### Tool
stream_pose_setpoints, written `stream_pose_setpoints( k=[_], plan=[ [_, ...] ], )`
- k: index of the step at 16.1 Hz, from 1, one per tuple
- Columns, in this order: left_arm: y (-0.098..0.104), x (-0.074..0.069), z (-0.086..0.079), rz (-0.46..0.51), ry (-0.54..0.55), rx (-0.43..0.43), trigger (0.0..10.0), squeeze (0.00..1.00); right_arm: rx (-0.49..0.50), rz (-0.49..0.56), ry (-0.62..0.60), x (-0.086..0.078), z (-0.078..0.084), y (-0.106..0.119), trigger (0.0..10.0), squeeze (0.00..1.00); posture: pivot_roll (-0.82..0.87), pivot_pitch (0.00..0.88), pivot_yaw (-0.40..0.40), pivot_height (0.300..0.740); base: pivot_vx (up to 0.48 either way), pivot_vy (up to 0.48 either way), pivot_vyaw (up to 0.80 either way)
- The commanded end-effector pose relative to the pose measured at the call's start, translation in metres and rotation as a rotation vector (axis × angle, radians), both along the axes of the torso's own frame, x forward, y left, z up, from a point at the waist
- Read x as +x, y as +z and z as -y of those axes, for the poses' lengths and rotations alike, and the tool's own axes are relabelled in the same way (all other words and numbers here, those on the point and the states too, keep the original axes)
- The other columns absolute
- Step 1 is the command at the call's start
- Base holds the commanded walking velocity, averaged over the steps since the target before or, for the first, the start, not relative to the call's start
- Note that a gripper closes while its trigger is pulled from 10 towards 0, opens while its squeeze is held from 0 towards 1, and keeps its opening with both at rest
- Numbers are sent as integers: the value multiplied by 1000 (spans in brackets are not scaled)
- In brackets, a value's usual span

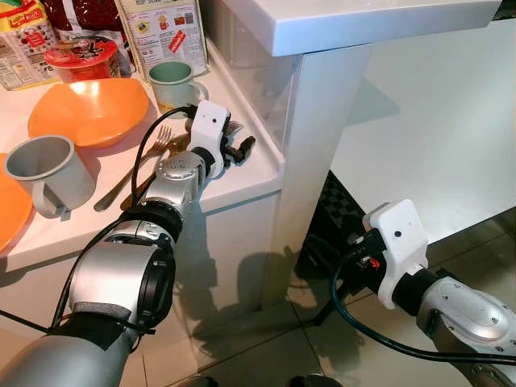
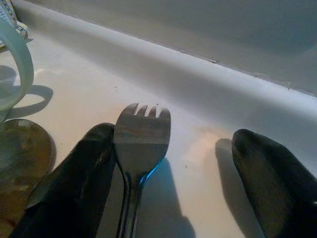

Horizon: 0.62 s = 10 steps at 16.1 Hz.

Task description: Setting the table

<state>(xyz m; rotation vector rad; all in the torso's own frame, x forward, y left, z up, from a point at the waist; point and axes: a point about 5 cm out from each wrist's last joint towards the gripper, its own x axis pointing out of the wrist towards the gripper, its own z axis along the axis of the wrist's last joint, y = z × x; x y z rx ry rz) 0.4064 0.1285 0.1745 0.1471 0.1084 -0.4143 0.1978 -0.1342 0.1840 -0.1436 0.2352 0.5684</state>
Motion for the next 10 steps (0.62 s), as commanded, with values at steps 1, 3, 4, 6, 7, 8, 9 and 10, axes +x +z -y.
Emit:
stream_pose_setpoints(
  k=[1,3,4,6,7,8,9,10],
  plan=[
    [0,1,-3,-22,27,16,0,0,-2,-1,-3,1,2,0,10000,0,-304,86,-5,740,0,0,0],
    [1,2,-6,-24,47,2,0,0,-1,-1,-3,1,1,0,10000,0,-304,83,-5,740,0,0,0],
    [1,2,-6,-25,52,-1,0,0,-2,0,-3,1,1,0,10000,0,-305,82,-4,740,0,0,0],
    [1,2,-7,-26,57,-12,0,0,-3,0,-3,1,1,0,10000,0,-307,77,-3,740,0,0,0],
    [2,2,-7,-26,63,-15,0,0,-4,2,-3,2,1,0,10000,0,-308,74,-3,740,0,0,0],
    [3,3,-7,-23,70,-18,0,0,-5,4,-4,3,2,0,10000,0,-309,74,-2,740,0,0,0],
    [4,3,-7,-22,74,-19,0,0,-6,5,-5,3,2,0,10000,0,-309,74,-2,740,0,0,0],
    [6,4,-7,-20,78,-26,0,0,-6,7,-5,4,2,1,10000,0,-309,69,0,740,0,0,0]
  ],
)
